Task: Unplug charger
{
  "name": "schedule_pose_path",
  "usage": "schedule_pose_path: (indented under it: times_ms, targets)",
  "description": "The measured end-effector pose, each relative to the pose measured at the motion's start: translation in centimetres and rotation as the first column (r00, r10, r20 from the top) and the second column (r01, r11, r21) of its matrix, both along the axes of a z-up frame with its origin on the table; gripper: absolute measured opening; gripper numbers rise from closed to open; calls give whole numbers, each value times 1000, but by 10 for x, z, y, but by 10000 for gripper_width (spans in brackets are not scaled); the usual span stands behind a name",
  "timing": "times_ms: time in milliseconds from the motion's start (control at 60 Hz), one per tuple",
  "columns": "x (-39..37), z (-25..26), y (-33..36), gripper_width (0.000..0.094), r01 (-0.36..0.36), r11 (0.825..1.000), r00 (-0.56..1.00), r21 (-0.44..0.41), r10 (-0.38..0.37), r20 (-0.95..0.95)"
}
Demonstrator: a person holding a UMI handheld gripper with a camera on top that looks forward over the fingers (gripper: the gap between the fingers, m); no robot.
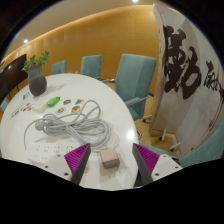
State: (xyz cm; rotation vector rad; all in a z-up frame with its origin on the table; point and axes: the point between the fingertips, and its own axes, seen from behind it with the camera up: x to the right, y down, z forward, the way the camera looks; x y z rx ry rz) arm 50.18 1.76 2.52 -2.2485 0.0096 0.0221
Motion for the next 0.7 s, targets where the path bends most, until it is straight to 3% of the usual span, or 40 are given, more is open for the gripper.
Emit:
schedule_pose_path:
  times_ms: [250,700]
  targets:
    - [-4,67,-51,873,16,997,997,81,-22,71]
    - [-66,184,-254,867,88,983,978,162,-116,172]
